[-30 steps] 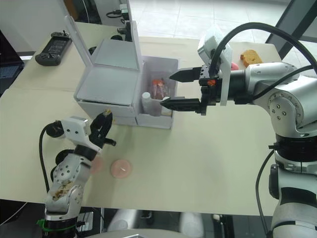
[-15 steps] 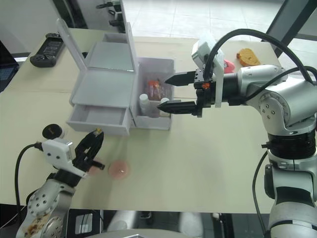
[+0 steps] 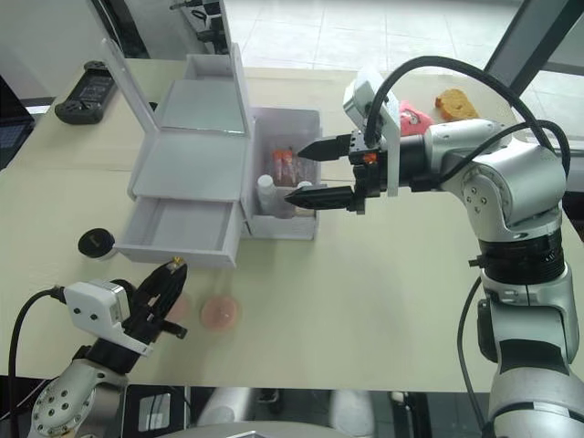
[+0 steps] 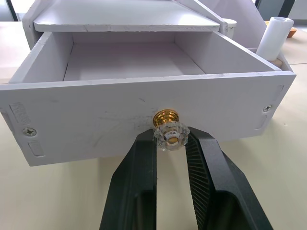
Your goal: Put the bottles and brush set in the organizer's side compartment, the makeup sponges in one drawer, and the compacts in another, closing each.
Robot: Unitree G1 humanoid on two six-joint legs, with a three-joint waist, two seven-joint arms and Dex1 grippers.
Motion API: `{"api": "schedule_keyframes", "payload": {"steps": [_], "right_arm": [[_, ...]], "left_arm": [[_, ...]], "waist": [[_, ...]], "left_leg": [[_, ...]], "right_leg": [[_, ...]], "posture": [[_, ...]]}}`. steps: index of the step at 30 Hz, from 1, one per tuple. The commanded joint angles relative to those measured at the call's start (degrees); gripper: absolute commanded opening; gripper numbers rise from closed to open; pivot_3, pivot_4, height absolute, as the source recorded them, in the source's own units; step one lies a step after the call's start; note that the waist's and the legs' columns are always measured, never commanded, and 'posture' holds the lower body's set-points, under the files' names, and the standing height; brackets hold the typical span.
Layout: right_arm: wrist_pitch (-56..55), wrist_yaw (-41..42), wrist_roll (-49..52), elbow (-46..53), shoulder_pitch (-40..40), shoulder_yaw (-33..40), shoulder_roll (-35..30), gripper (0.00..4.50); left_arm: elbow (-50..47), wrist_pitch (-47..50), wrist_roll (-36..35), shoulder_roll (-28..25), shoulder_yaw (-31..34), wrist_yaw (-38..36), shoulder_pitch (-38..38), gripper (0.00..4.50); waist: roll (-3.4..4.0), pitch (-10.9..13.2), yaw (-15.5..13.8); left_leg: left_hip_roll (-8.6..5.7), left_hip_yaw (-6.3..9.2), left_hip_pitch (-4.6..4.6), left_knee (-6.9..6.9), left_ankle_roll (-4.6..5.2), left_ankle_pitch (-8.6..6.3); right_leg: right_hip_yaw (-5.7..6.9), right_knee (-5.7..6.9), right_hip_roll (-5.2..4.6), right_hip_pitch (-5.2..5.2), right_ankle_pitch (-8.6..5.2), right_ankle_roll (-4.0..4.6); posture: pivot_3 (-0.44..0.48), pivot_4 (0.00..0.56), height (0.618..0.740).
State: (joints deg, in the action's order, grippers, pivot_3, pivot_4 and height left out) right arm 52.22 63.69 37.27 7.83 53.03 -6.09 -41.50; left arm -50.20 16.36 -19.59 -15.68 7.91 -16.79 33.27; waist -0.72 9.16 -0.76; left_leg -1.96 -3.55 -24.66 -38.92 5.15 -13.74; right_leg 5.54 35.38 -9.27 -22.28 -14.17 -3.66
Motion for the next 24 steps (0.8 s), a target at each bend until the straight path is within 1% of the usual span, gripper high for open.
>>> {"api": "schedule_keyframes", "payload": {"steps": [1, 5, 8, 10, 11, 14, 18, 20, 22, 24], "right_arm": [[-1.5, 0.6, -0.1, 0.3, 1.2, 1.0, 0.2, 4.5], [-1.8, 0.9, -0.2, 0.1, 1.2, 1.0, 0.4, 4.5], [-1.4, 0.8, -0.1, 0.0, 1.0, 1.2, 0.6, 4.5], [-1.0, 0.6, 0.3, 0.2, 0.8, 1.6, 0.8, 4.5], [-1.0, 0.6, 0.3, 0.2, 0.8, 1.7, 0.8, 4.5], [-1.1, 0.8, 0.3, 0.2, 0.7, 1.9, 0.7, 4.5], [-1.5, 1.5, 0.2, -0.5, 0.7, 2.2, 0.5, 4.5], [-2.5, 2.7, -0.5, -1.3, 0.2, 2.1, -0.4, 4.5], [-3.9, 4.5, -0.8, -2.7, -0.7, 2.7, -1.7, 4.5], [-6.0, 6.5, 0.3, -5.4, -1.9, 5.3, -2.3, 4.5]], "left_arm": [[-3.7, -1.5, -0.1, 0.1, -0.9, -0.1, 0.6, 0.57], [-4.1, -2.2, 0.6, -1.4, 1.0, -1.2, 1.7, 0.57], [-4.8, -1.0, -2.1, -2.7, 3.2, -2.3, 2.2, 0.57], [-5.6, -0.2, -4.0, -3.3, 3.4, -2.9, 2.4, 1.3], [-6.1, 0.4, -5.5, -3.6, 3.4, -3.2, 2.5, 1.54], [-7.5, 2.0, -10.9, -5.1, 4.4, -5.3, 4.7, 2.52], [-6.5, 1.3, -19.0, -8.2, 11.5, -10.3, 9.9, 3.8], [-4.2, 1.3, -22.9, -10.9, 17.7, -14.6, 13.1, 4.4], [1.2, 1.1, -27.7, -13.9, 26.6, -20.4, 15.7, 4.46], [9.1, 1.7, -33.1, -17.6, 35.9, -25.5, 15.6, 4.46]], "waist": [[0.0, 0.0, 0.0], [0.0, 0.0, 0.0], [0.0, 0.0, 0.0], [0.01, 0.0, 0.1], [0.01, 0.0, 0.0], [0.01, 0.0, 0.0], [0.02, 0.0, 0.1], [0.03, 0.0, 0.1], [0.05, 0.0, 0.1], [0.06, 0.0, 0.0]], "left_leg": [[0.0, 0.0, 0.0, 0.0, 0.01, 0.0], [0.0, 0.0, 0.0, 0.0, 0.03, -0.02], [0.0, 0.0, 0.0, 0.0, 0.04, -0.02], [0.01, 0.0, 0.0, 0.0, 0.04, -0.03], [0.01, 0.0, 0.0, 0.0, 0.04, -0.03], [0.01, 0.02, 0.01, -0.01, 0.04, -0.03], [0.03, 0.02, 0.02, 0.01, 0.02, -0.02], [0.08, 0.02, 0.03, 0.0, 0.02, -0.02], [0.09, 0.02, 0.03, 0.01, 0.03, -0.03], [0.08, 0.03, 0.04, 0.01, 0.03, -0.03]], "right_leg": [[0.0, 0.0, 0.0, 0.0, 0.0, 0.0], [0.0, -0.04, 0.0, -0.02, 0.0, 0.0], [0.0, -0.04, 0.0, -0.03, 0.0, 0.0], [0.0, -0.05, -0.01, -0.07, 0.0, 0.0], [0.0, -0.06, -0.01, -0.08, 0.0, 0.0], [-0.02, -0.09, -0.03, -0.08, 0.0, 0.0], [-0.03, -0.08, 0.0, -0.08, 0.0, 0.0], [-0.03, -0.11, 0.04, -0.09, -0.01, 0.01], [-0.01, -0.13, 0.08, -0.15, -0.01, 0.02], [0.02, -0.16, 0.14, -0.22, -0.02, 0.03]], "posture": [[0.0, 0.15, 0.74], [0.0, 0.15, 0.74], [0.0, 0.15, 0.74], [0.0, 0.15, 0.74], [0.0, 0.15, 0.74], [0.0, 0.15, 0.74], [0.0, 0.15, 0.74], [0.0, 0.15, 0.74], [0.0, 0.15, 0.74], [0.0, 0.15, 0.74]]}}
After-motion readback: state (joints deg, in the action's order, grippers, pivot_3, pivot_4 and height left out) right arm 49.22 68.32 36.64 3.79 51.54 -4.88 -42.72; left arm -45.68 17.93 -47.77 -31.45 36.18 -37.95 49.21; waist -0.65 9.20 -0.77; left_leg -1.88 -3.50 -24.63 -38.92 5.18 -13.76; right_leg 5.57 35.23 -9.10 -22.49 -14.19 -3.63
